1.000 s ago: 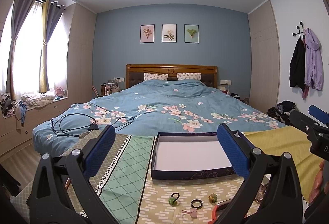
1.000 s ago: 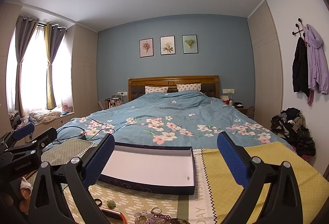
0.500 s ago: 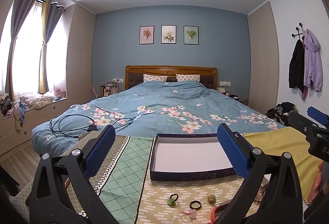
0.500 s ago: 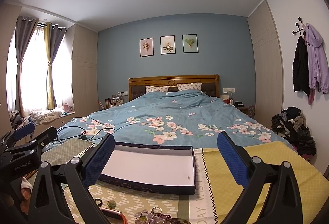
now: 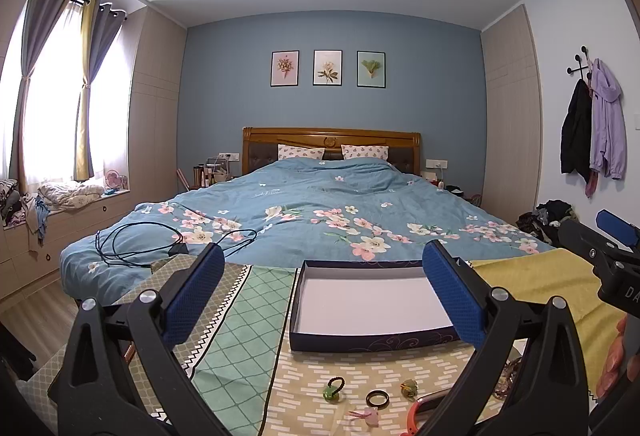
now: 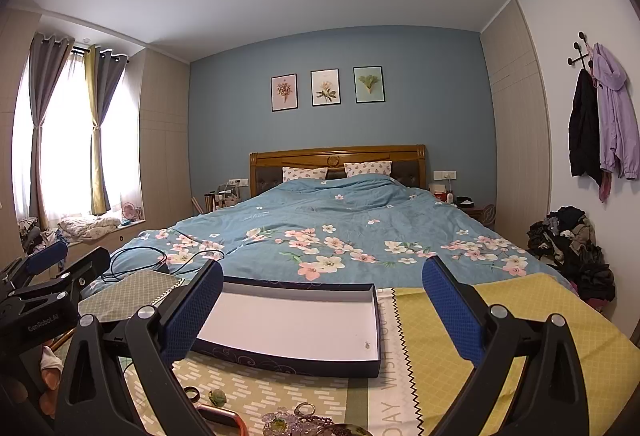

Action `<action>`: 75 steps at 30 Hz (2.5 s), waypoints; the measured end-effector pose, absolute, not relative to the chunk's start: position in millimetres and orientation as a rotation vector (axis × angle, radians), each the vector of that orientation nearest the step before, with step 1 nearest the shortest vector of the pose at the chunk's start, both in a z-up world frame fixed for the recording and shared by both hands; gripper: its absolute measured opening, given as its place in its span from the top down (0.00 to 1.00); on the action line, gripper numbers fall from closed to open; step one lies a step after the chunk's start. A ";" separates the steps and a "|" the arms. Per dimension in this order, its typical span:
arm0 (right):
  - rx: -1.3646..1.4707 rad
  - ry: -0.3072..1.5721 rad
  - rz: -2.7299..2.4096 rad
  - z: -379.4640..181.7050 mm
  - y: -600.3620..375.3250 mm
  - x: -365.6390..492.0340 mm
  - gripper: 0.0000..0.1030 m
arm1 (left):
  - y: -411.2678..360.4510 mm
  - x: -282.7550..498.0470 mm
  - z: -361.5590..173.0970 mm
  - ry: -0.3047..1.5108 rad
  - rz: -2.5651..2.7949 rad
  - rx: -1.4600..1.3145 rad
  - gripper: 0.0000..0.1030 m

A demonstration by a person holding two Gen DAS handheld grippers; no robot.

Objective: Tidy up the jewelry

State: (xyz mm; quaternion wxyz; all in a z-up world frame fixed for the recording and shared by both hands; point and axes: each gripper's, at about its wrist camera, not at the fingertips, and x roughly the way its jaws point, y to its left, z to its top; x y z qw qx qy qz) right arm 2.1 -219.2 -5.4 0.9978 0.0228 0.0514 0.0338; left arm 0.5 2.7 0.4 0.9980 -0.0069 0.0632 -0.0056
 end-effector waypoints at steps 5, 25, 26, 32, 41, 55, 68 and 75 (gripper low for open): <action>0.046 0.105 0.068 -5.3 -219.8 2.2 0.07 | 4.0 -1.3 0.6 0.125 -0.011 -0.016 0.05; 0.047 0.105 0.069 -4.0 -220.8 2.3 0.07 | 4.0 -4.9 2.3 0.123 -0.015 -0.016 0.05; 0.046 0.106 0.069 -3.9 -220.9 2.3 0.07 | 4.0 -5.1 2.6 0.123 -0.015 -0.016 0.05; 0.048 0.105 0.069 -4.0 -221.6 2.4 0.07 | 3.4 -5.8 3.2 0.125 -0.017 -0.015 0.05; 0.047 0.109 0.070 -3.8 -222.2 2.5 0.07 | 1.9 -6.7 2.8 0.128 -0.022 -0.015 0.05; 0.050 0.109 0.072 -3.7 -222.8 2.9 0.07 | 0.1 -8.1 -0.1 0.136 -0.028 -0.013 0.05; 0.046 0.126 0.083 -4.8 -224.4 7.8 0.07 | 5.2 -2.6 -0.5 0.159 -0.037 -0.008 0.05; 0.035 0.208 0.106 -13.7 -230.3 16.2 0.07 | 8.2 3.6 -6.8 0.212 -0.065 -0.001 0.05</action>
